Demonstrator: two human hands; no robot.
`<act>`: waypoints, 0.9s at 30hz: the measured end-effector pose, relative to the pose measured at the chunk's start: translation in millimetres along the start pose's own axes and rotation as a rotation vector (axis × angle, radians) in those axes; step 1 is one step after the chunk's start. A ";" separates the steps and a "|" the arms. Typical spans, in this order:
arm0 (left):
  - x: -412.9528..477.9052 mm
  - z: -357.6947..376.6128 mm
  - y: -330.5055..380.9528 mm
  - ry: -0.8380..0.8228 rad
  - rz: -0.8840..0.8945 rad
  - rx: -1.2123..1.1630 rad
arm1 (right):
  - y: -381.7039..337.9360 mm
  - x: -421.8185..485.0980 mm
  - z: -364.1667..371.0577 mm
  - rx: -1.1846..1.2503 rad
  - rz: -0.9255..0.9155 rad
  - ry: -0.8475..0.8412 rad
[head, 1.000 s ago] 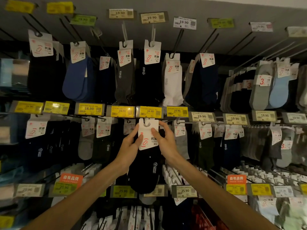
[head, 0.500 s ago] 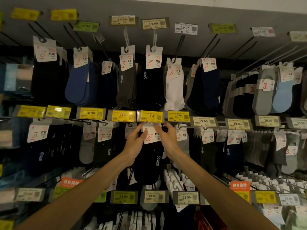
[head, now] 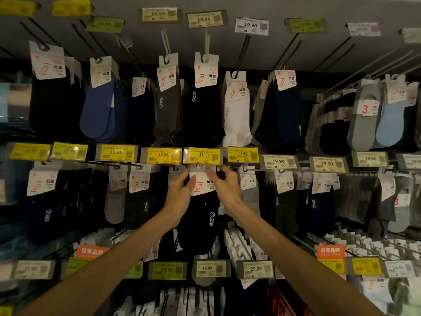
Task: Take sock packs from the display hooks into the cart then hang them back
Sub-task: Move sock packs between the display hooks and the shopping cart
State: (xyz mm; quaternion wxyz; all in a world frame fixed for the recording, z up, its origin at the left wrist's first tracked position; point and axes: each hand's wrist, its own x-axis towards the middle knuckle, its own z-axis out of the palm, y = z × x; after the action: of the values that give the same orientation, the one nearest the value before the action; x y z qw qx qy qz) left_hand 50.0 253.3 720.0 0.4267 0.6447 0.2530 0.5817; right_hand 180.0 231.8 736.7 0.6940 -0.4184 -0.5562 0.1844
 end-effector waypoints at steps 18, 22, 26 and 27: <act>27.0 -10.0 -56.4 0.123 0.543 0.838 | 80.3 -12.2 12.1 -1.276 -0.527 -0.150; 44.6 -14.3 -77.7 -0.109 0.700 1.274 | 100.3 1.2 13.5 -1.311 -0.473 -0.246; 74.2 -16.2 -84.7 -0.318 0.555 1.418 | 109.0 25.2 11.9 -1.371 -0.362 -0.376; 82.2 -16.5 -86.4 -0.362 0.507 1.442 | 111.6 32.5 11.9 -1.384 -0.339 -0.402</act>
State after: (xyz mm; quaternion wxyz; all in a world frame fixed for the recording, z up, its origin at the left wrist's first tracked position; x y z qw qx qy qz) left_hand 64.9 369.1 690.2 -0.2080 0.8854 0.3399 0.2395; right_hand 202.5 324.6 669.5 0.1751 -0.6266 -0.7188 -0.2451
